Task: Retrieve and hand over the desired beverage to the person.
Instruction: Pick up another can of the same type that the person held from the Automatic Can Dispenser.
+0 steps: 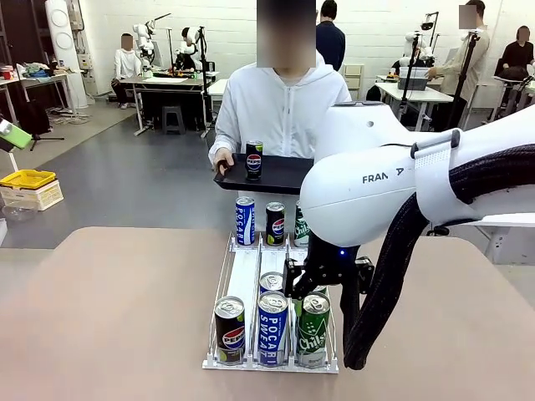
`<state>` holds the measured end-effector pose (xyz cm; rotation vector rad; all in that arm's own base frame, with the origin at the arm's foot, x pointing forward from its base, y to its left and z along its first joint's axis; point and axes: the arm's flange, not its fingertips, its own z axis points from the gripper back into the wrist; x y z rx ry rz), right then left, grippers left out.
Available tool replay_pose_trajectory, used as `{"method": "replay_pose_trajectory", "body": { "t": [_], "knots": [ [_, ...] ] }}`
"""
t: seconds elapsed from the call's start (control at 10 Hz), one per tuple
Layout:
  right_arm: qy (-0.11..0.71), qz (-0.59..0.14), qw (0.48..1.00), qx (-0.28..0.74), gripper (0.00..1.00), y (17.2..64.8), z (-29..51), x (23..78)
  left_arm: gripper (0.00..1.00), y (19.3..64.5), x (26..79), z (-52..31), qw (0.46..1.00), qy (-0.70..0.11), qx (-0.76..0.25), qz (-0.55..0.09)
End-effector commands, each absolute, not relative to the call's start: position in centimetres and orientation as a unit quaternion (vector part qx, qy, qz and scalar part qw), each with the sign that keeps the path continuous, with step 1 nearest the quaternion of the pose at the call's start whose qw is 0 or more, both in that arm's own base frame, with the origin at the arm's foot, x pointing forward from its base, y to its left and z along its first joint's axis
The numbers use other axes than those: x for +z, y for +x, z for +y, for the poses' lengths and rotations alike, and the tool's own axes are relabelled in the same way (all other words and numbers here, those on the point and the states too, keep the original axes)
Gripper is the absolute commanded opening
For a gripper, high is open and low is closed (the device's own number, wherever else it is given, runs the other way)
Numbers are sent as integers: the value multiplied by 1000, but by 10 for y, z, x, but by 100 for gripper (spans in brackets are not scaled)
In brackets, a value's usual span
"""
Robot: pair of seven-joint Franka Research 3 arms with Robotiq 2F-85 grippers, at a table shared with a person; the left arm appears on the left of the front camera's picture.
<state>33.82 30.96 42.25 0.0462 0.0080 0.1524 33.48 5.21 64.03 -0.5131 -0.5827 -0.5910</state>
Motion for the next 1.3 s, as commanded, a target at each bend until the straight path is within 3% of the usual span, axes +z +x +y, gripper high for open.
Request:
{"method": "replay_pose_trajectory", "body": {
  "t": [0.0,0.1,0.2,0.4,0.8,0.9,1.2],
  "knots": [
    [47,6,994,98,0,337,306,417,100,336,641,53,879,-250,-287,-286],
    [51,3,993,105,0,337,306,417,100,336,641,53,879,-250,-287,-286],
    [52,5,993,106,24,337,306,416,100,336,641,53,879,-250,-287,-286],
    [51,8,992,111,0,336,306,415,100,336,641,53,879,-250,-287,-286],
    [40,29,997,67,0,328,304,441,100,336,641,53,879,-250,-287,-286],
    [41,27,997,63,0,315,302,469,100,336,641,53,879,-250,-287,-286],
    [52,-74,996,-11,0,290,302,588,100,336,641,53,879,-250,-287,-286]
  ]
}}
